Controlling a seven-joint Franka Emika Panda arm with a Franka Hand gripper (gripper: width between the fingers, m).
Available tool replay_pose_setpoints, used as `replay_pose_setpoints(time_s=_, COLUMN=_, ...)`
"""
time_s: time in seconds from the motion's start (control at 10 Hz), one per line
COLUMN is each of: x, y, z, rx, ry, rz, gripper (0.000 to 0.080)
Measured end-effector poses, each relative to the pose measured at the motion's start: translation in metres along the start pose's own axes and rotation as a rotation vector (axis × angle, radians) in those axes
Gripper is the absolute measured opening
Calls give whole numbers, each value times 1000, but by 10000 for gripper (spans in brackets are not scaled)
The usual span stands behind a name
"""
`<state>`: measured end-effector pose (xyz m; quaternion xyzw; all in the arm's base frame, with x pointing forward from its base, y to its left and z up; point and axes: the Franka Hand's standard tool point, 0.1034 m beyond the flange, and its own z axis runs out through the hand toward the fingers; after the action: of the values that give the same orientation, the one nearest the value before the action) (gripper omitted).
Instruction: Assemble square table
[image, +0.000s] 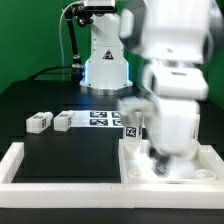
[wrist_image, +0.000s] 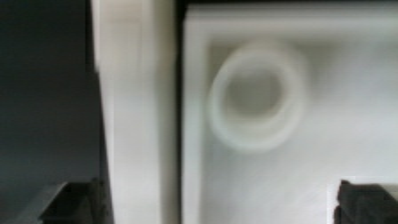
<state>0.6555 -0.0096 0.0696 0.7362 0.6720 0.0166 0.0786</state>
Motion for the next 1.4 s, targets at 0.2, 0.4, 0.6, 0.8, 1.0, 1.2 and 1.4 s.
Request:
replay_pose_setpoints(time_s=0.2, x=-27, y=-6, z=-19, rx=0, ry=-20, rz=-12, gripper=648)
replay_pose_setpoints(time_s=0.4, x=-32, y=5, z=-28, rx=-19, ry=-21, rz=108, gripper=648)
replay_pose_setpoints(time_s=0.6, x=-31, y=3, z=-26, rx=-15, ry=-20, rz=254, gripper=648)
replay_pose_setpoints(time_s=0.8, x=-50, y=-6, z=-30, rx=-2, ry=-15, rz=340, gripper=648)
replay_pose_setpoints(time_s=1.0, x=-89, y=-40, z=-41, rx=31, ry=-20, rz=472, gripper=648)
replay_pose_setpoints(time_s=1.2, x=-102, y=-54, z=-44, rx=44, ry=-24, rz=627, gripper=648)
replay_pose_setpoints(time_s=1.4, x=-98, y=-53, z=-42, rx=48, ry=-20, rz=752, gripper=648)
